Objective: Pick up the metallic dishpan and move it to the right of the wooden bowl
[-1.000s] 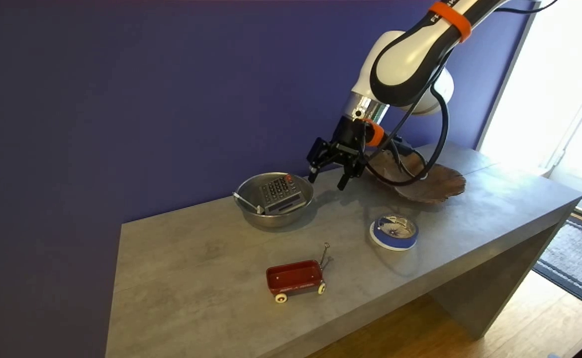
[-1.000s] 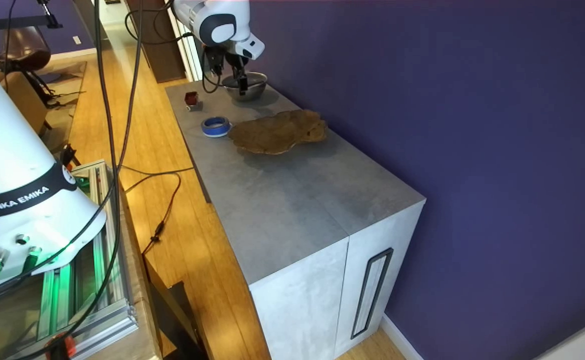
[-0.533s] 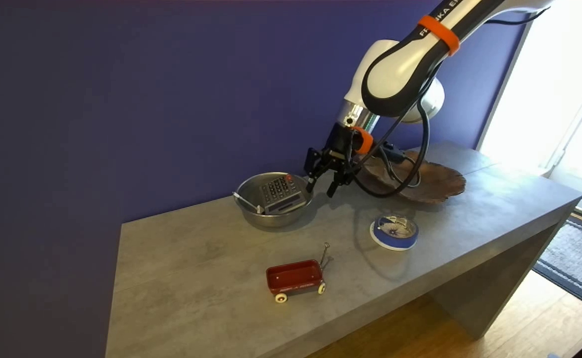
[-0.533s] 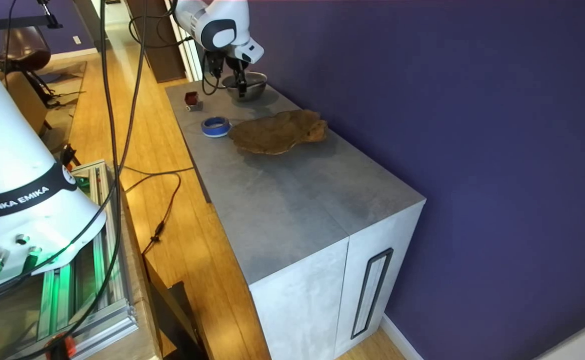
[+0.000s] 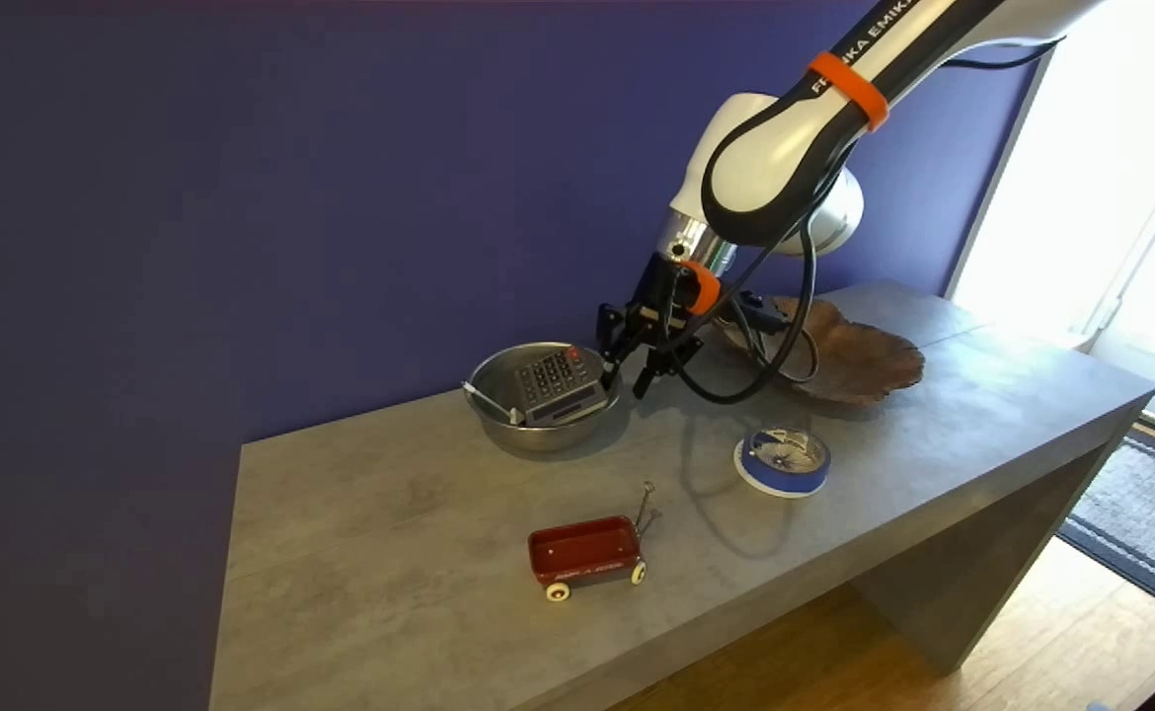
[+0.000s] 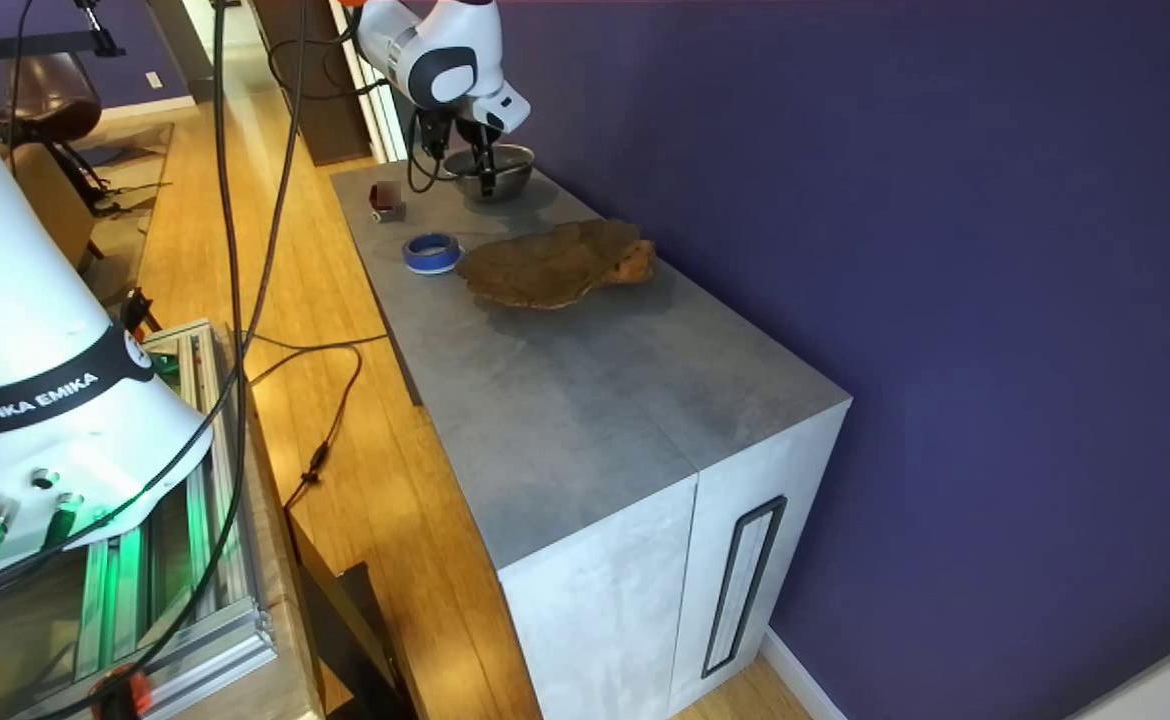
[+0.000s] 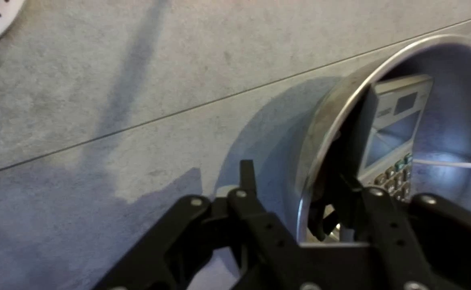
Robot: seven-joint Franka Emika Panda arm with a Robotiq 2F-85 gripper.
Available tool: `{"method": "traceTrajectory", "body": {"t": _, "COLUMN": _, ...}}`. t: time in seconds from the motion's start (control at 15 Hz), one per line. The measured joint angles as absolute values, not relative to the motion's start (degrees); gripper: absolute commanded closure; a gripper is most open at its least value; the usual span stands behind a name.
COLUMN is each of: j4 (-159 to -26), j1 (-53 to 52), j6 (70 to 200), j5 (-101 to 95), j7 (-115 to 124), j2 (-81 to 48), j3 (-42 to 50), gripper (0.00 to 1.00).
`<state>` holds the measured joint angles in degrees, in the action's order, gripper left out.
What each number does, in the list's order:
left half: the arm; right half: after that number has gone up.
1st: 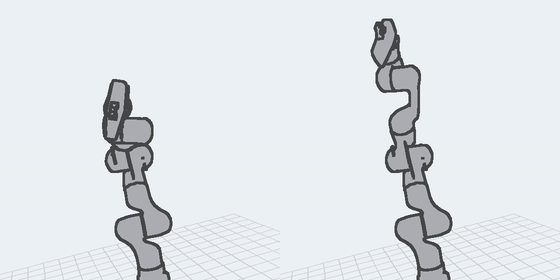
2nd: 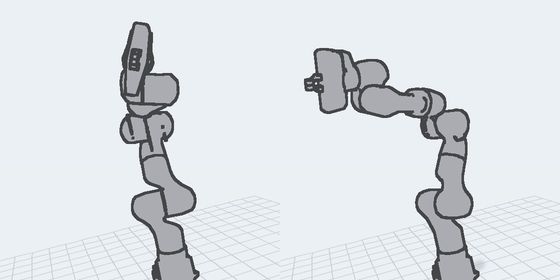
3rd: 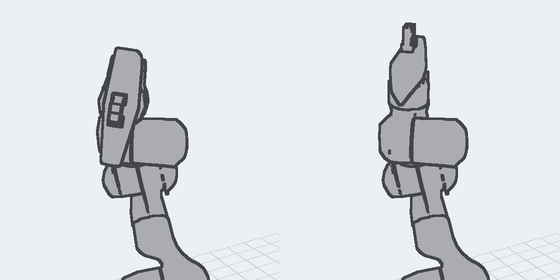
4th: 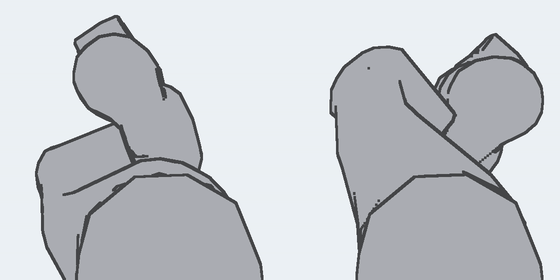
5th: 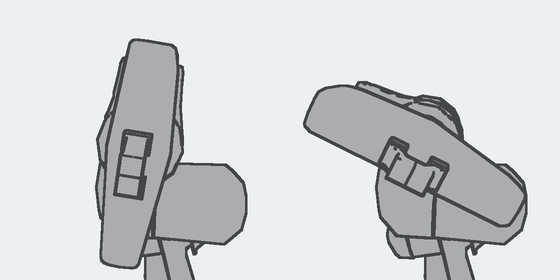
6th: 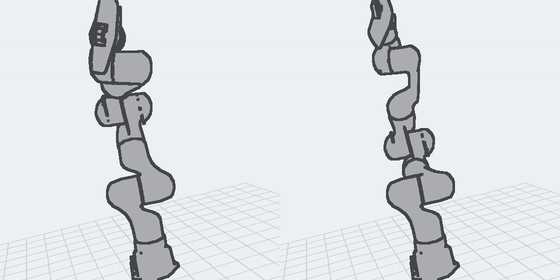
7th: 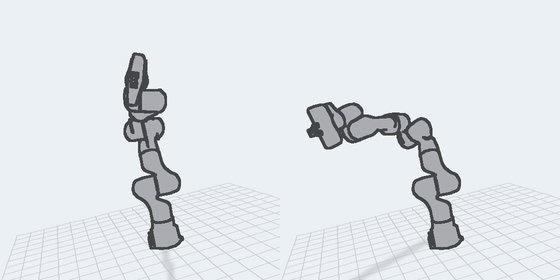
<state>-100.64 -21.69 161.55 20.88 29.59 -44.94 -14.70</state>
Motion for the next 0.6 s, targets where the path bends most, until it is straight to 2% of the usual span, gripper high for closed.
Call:
{"method": "traceTrajectory", "body": {"t": 0.13, "j4": -99.72, "j1": -22.53, "j6": 161.55, "j5": 20.88, "j7": 30.13, "j2": -45.53, "j3": -14.52, "gripper": 0.65}}
{"method": "traceTrajectory", "body": {"t": 0.27, "j4": -98.68, "j1": -23.33, "j6": 161.55, "j5": 20.88, "j7": 30.46, "j2": -46.22, "j3": -14.38, "gripper": 0.85}}
{"method": "traceTrajectory", "body": {"t": 0.4, "j4": -97.86, "j1": -24.06, "j6": 161.55, "j5": 20.88, "j7": 30.84, "j2": -46.8, "j3": -14.12, "gripper": 1.0}}
{"method": "traceTrajectory", "body": {"t": 0.6, "j4": -96.94, "j1": -24.55, "j6": 161.55, "j5": 20.88, "j7": 31.41, "j2": -47.71, "j3": -13.73, "gripper": 1.0}}
